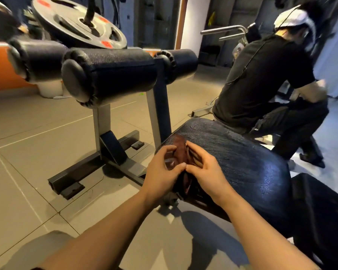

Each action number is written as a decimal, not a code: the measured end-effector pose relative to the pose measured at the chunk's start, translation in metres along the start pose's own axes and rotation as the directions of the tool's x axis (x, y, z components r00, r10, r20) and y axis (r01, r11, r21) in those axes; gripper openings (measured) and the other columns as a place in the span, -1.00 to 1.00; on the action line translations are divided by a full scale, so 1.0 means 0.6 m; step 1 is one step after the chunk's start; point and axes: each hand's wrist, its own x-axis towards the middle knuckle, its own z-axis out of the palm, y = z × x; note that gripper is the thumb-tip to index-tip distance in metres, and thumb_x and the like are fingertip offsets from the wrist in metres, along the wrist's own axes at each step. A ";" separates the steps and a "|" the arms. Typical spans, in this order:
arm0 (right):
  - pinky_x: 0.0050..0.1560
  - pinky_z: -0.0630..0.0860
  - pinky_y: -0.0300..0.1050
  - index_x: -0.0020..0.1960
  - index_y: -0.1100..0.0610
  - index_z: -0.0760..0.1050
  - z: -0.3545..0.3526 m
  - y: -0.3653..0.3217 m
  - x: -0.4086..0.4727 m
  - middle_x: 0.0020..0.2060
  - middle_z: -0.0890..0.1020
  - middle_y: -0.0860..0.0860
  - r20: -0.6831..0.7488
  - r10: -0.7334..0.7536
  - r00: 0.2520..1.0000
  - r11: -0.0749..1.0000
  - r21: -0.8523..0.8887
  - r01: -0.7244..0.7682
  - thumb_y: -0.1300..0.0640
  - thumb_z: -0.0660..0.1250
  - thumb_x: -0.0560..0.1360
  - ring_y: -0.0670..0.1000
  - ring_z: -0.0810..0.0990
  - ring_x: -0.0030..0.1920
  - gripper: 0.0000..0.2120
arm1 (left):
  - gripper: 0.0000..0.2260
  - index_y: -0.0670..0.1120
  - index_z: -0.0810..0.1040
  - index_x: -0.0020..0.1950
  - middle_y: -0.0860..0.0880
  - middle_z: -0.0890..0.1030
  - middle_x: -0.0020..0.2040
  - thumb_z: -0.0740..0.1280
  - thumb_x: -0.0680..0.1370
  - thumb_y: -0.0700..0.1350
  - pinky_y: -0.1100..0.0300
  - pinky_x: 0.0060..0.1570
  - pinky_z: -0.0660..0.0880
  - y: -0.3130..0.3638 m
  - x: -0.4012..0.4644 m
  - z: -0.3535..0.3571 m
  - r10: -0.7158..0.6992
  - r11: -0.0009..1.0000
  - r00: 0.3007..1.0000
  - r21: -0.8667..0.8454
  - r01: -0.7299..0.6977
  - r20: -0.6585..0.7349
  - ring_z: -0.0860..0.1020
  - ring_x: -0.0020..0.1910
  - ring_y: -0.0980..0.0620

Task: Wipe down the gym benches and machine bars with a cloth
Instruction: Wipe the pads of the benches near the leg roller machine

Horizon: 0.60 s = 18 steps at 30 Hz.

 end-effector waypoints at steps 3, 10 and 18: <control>0.33 0.44 -0.13 0.44 0.01 0.38 -0.028 0.002 -0.003 0.23 0.55 -0.12 -0.120 0.000 0.993 0.998 -0.062 -0.007 0.40 0.32 0.51 -0.14 0.51 0.27 -0.43 | -0.61 0.18 0.47 0.18 0.24 0.50 0.12 0.41 0.50 -0.24 0.24 0.09 0.50 0.009 0.005 0.011 0.029 0.998 0.997 -0.064 -0.025 0.076 0.50 0.12 0.29; -0.25 0.46 -0.42 0.22 0.12 0.55 -0.102 0.019 0.000 -0.04 0.68 0.00 -0.531 -0.026 0.847 0.997 -0.081 -0.020 0.53 0.16 0.47 -0.13 0.63 -0.12 -0.52 | -0.61 0.09 0.52 0.24 0.24 0.39 0.17 0.24 0.55 -0.33 -0.10 0.34 0.39 -0.006 0.021 0.037 0.018 0.997 1.000 0.070 -0.018 0.006 0.38 0.29 0.10; -0.09 0.48 -0.21 -0.10 0.07 0.66 -0.110 0.029 -0.003 -0.20 0.67 -0.05 -0.540 -0.067 0.839 0.958 -0.270 -0.097 0.22 0.38 0.51 -0.08 0.61 -0.13 -0.89 | -0.43 0.14 0.46 0.30 0.02 0.16 0.48 0.46 0.35 0.26 -0.05 0.44 -0.01 -0.021 0.007 0.040 0.196 0.655 0.967 0.712 -0.252 0.162 0.00 0.48 -0.02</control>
